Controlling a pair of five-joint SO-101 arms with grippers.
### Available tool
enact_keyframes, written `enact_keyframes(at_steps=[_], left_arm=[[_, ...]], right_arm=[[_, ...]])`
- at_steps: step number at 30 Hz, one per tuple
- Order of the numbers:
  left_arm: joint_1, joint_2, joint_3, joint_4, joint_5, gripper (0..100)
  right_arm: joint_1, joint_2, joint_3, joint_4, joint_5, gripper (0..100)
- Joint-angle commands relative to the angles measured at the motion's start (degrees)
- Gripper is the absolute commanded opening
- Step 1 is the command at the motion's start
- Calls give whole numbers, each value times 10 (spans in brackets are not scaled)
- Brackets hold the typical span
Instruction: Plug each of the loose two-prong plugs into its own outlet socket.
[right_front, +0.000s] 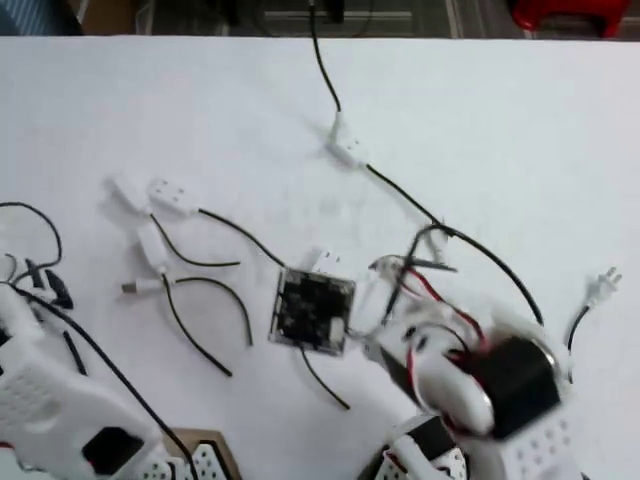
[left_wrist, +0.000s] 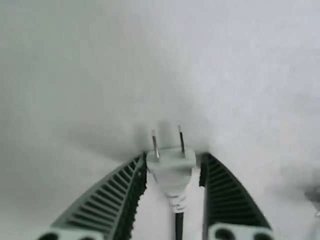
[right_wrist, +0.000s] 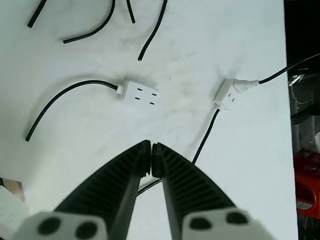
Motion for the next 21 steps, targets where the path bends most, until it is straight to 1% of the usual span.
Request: enact_keyframes(at_steps=[1, 2, 5, 11, 21], left_arm=[[15, 3, 5, -18, 8, 38], [21, 2, 5, -14, 8, 24], [36, 1, 0, 19, 10, 28], [85, 1, -44, 79, 54, 28], [172, 0, -207, 221, 95, 27]], right_arm=[[5, -36, -4, 4, 5, 22], [5, -37, -2, 4, 5, 22], [5, -38, 25, 3, 5, 22], [5, -38, 64, 1, 5, 22], [7, -38, 65, 0, 2, 22]])
